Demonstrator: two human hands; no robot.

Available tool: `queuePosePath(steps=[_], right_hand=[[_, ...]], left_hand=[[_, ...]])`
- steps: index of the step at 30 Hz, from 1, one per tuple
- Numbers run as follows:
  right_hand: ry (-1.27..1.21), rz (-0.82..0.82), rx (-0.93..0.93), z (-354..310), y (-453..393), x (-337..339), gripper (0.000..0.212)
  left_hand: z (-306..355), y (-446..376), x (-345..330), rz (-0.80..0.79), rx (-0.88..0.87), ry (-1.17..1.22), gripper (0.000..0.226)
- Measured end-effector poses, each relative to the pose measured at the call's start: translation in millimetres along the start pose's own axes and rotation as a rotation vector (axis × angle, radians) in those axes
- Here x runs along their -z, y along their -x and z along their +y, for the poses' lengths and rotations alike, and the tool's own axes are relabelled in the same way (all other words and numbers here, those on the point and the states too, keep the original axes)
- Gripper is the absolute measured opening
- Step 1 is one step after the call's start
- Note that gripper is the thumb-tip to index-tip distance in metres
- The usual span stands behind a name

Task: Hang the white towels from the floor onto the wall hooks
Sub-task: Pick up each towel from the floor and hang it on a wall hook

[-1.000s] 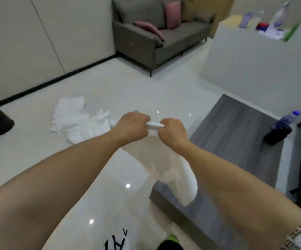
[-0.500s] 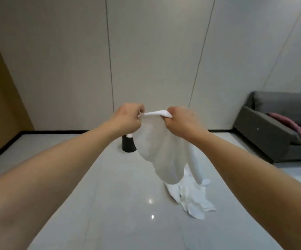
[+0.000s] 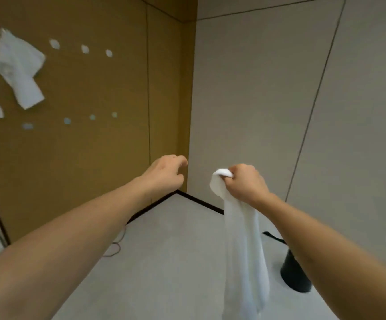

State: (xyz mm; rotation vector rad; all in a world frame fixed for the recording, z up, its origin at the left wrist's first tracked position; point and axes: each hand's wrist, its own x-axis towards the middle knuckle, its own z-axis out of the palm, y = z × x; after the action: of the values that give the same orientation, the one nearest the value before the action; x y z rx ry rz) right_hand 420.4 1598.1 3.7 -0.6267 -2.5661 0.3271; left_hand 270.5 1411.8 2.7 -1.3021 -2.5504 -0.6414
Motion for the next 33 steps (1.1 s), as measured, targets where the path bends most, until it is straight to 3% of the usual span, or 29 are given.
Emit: queuePosePath(steps=[10, 18, 25, 33], right_hand=[[-0.282, -0.168, 0.357, -152, -221, -118, 0.025], [-0.448, -0.288, 0.528, -302, -342, -229, 0.045], [-0.494, -0.383, 0.566, -415, -426, -287, 0.046], [-0.488, -0.513, 0.591, -479, -534, -348, 0.036]], left_hand=[[-166, -106, 59, 0.073, 0.248, 0.106, 0.051], [-338, -144, 89, 0.172, 0.291, 0.123, 0.012], [-485, -178, 153, 0.194, 0.365, 0.114, 0.012], [-600, -231, 179, 0.274, 0.405, 0.099, 0.017]])
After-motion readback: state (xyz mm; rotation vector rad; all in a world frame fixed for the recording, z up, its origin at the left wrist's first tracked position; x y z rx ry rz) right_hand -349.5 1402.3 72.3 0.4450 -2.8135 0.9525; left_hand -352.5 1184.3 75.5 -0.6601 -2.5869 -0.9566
